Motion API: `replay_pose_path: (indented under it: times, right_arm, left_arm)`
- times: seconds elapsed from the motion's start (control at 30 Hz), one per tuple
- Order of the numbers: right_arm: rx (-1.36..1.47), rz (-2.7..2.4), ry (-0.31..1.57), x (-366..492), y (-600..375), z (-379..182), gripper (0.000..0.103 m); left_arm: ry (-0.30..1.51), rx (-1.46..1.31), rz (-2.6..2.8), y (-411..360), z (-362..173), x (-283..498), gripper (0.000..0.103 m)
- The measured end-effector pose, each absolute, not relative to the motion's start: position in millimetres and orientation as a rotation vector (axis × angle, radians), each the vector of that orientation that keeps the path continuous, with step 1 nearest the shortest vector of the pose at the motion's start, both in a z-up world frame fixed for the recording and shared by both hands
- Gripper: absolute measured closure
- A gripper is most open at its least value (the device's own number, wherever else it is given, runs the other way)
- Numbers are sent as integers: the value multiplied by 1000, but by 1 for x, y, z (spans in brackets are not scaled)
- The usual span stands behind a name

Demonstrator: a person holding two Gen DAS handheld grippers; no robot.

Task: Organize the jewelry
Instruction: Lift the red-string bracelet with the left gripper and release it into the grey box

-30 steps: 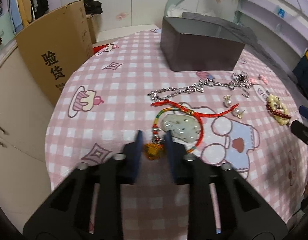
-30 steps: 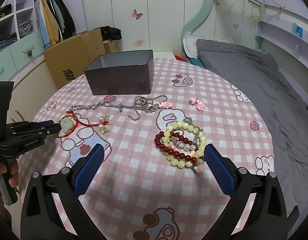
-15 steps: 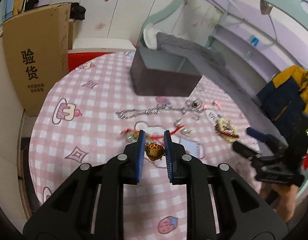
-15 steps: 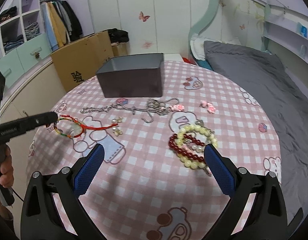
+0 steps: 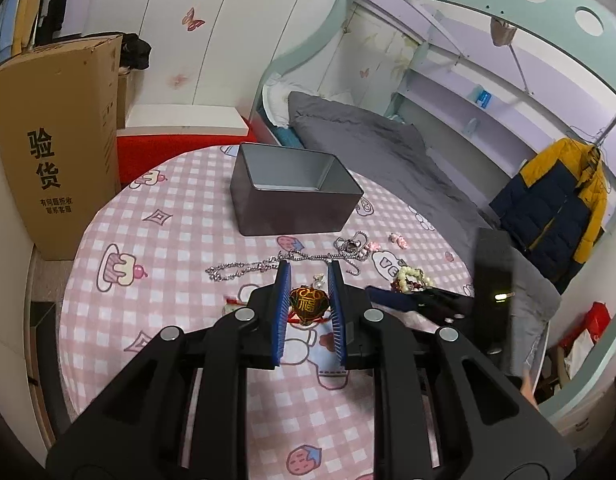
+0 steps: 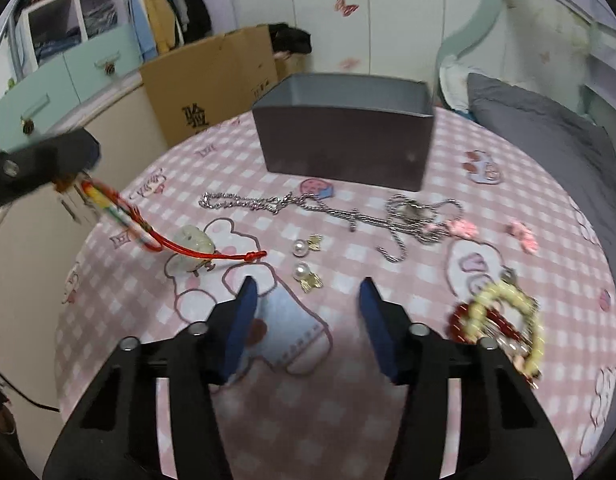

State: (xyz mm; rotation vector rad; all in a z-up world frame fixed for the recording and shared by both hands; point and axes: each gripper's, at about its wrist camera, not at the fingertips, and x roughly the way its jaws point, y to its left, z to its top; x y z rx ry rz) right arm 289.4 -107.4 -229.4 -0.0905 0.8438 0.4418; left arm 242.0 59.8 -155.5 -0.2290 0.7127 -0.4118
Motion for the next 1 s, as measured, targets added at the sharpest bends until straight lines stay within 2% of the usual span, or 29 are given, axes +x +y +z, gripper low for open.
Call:
replay_pose_path:
  times: [0.17,0.3,0.5,1.0]
  right_arm:
    - [-132,448,873,300,-98,-237,71]
    - [-175,462,872,302,-93,-238,91]
    - [-132,500,863,302,-100,-231,92]
    - [64,563,699,325,-135,-144,92]
  left_arm:
    - [721,-236,-414,59,-159,249,84]
    - [726,-235,-418,58,-160,254,84]
    - [697,-235,-439,56,-146,260,84]
    - [555,-199,-516,37,-75,302,84]
